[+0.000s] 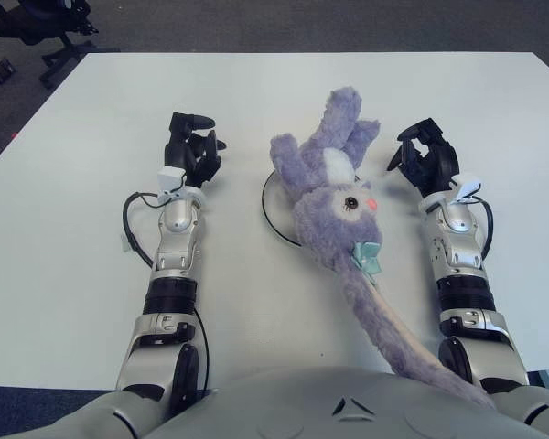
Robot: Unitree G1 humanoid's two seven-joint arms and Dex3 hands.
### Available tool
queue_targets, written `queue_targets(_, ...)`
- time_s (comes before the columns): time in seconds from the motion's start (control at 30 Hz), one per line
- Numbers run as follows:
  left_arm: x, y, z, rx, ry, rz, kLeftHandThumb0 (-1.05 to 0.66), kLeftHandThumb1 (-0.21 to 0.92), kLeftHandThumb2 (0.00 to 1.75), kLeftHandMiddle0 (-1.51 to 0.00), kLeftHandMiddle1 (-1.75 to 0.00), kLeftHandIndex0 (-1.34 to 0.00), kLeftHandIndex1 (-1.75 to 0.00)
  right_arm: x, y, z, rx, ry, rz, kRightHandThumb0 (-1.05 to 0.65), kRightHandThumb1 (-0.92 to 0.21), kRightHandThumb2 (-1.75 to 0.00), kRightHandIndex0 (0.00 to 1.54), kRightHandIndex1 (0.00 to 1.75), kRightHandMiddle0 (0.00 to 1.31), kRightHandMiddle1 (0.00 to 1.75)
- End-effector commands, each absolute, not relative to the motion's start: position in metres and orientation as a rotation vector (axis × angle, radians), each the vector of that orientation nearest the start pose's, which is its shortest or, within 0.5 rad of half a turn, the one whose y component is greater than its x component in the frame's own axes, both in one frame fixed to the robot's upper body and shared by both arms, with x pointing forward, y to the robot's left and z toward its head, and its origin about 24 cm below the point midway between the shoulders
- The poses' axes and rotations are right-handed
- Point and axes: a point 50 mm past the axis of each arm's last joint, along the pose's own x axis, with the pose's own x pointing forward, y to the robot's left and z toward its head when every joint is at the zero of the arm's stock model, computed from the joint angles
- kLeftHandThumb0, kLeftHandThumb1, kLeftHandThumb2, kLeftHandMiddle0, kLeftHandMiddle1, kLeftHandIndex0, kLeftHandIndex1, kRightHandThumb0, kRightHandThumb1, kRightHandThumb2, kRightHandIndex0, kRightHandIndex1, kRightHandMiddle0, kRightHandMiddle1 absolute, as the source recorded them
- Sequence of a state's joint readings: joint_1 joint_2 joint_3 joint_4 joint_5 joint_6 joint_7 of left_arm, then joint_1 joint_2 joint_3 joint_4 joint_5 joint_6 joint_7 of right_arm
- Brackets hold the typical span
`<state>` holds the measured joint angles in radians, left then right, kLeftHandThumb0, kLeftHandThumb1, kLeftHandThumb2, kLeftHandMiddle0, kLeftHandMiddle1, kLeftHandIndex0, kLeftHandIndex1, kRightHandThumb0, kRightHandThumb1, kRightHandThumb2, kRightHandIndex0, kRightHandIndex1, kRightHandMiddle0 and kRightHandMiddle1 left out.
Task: Put the doll into the plate.
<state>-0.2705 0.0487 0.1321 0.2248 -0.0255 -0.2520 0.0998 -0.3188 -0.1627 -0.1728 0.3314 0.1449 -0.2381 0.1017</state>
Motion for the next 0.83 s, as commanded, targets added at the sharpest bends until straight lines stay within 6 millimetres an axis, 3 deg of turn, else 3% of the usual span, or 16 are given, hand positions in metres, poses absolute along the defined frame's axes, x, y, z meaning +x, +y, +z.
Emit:
queue_targets(0.0, 0.2987, 0.1768, 0.0862, -0.001, -0.287, 0.171, -0.34, 0.92, 0.51, -0.46, -1.58, -0.20, -1.74, 0.3090, -0.2032, 0.0847, 0.008, -0.247, -0.038, -0.36, -0.81, -0.66, 0.80, 1.75, 0.28, 1.75)
queue_targets(0.8, 0.2971, 0.1745, 0.0880, -0.001, -0.273, 0.167, -0.35, 0.92, 0.50, -0.47, -1.57, -0.21, -1.73, 0.3094, -0.2034, 0.0839, 0.006, -0.235, -0.042, -0.36, -0.81, -0.65, 0.82, 1.75, 0.27, 1.75)
